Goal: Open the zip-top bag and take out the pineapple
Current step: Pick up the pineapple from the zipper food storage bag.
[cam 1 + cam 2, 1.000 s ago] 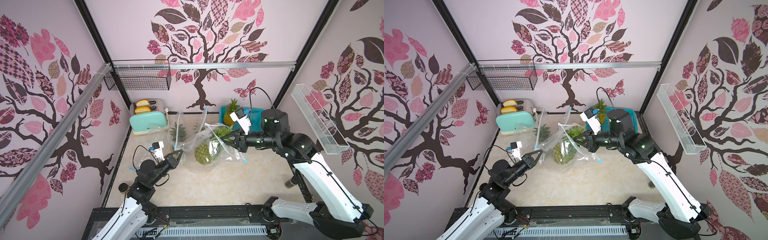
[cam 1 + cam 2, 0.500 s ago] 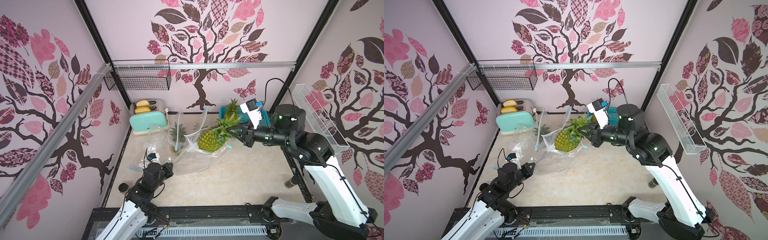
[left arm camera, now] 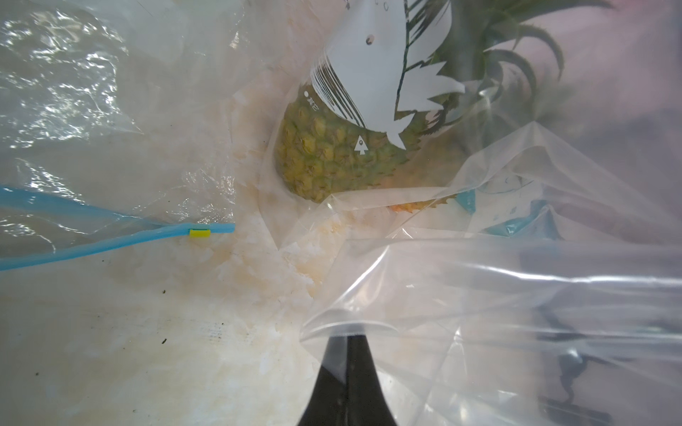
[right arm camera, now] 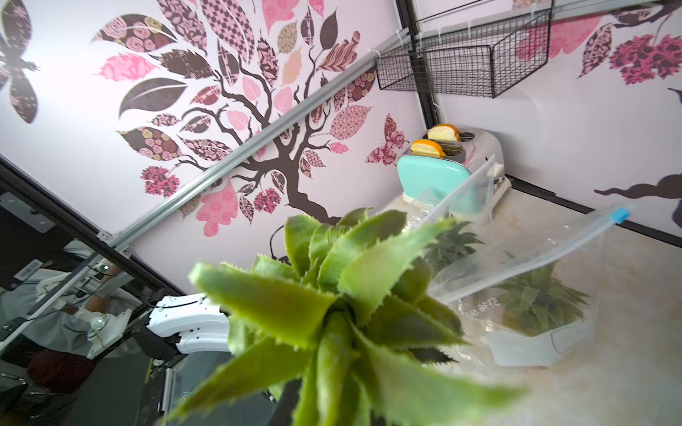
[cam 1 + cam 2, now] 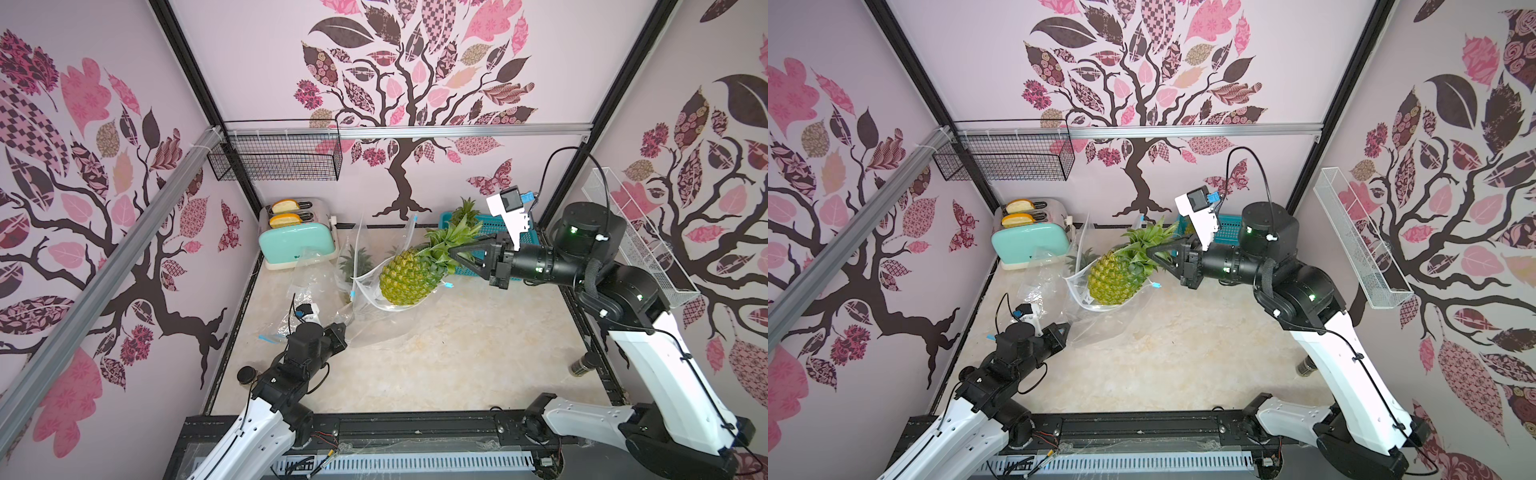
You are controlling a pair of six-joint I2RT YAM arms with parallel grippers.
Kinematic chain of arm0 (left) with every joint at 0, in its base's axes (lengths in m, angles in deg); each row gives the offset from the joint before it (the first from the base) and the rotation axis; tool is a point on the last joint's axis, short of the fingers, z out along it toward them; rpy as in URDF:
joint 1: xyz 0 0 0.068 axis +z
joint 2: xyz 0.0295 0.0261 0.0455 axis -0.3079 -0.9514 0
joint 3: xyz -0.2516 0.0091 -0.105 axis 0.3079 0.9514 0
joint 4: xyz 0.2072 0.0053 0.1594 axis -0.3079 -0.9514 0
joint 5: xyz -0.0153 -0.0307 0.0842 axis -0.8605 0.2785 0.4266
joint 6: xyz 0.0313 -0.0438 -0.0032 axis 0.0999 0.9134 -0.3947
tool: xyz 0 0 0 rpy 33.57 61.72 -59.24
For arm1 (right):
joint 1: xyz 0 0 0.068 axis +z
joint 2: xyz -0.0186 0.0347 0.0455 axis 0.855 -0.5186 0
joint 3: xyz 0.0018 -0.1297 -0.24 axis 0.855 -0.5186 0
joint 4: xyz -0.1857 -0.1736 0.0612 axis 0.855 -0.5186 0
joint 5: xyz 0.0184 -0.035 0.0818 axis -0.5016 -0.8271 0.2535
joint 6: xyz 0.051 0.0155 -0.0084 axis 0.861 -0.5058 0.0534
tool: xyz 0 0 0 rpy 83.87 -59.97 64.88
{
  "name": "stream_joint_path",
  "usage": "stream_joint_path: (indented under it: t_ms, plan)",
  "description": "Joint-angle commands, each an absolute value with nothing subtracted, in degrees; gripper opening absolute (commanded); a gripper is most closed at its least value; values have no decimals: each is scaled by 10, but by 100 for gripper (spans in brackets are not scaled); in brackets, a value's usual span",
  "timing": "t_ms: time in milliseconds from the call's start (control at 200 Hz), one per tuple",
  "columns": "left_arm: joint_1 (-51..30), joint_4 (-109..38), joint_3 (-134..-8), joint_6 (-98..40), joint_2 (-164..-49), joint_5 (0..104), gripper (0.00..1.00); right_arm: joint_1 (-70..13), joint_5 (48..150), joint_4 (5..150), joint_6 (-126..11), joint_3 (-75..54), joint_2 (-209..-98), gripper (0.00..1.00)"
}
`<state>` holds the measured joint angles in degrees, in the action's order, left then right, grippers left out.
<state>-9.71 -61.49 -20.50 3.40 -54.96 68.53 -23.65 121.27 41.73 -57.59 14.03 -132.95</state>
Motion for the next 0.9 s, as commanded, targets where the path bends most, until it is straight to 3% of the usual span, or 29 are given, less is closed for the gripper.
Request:
stream_joint_path:
  t_ms: [0,330,660,890]
  plan:
    - [-96,-624,-215,21,-551,682,0,-240,1253,555,-545,158,-1330,0]
    - [-96,-627,-259,-12,-584,691,0,-241,1313,641,-497,198,-1374,0]
    - [-90,-694,-462,-162,-709,769,0,-240,1405,688,-460,212,-1381,0]
    - [35,-723,-650,-229,-778,690,0,-242,1410,576,-528,263,-1391,0]
